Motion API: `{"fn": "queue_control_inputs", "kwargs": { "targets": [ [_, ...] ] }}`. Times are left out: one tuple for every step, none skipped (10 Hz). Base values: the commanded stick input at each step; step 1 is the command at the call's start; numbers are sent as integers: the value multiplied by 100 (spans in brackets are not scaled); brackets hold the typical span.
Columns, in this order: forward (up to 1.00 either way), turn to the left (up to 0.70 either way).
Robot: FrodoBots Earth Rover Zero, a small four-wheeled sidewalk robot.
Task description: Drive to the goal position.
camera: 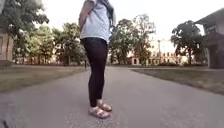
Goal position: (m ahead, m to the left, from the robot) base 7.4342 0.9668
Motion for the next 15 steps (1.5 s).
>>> {"fn": "queue_control_inputs", "kwargs": {
  "targets": [
    [0,0],
    [0,0],
    [0,0],
    [0,0],
    [0,0],
    [0,0],
    [0,0],
    [0,0],
    [0,0],
    [11,0],
    [32,0],
    [31,0],
    [9,0],
    [45,0],
    [45,0]
  ]
}}
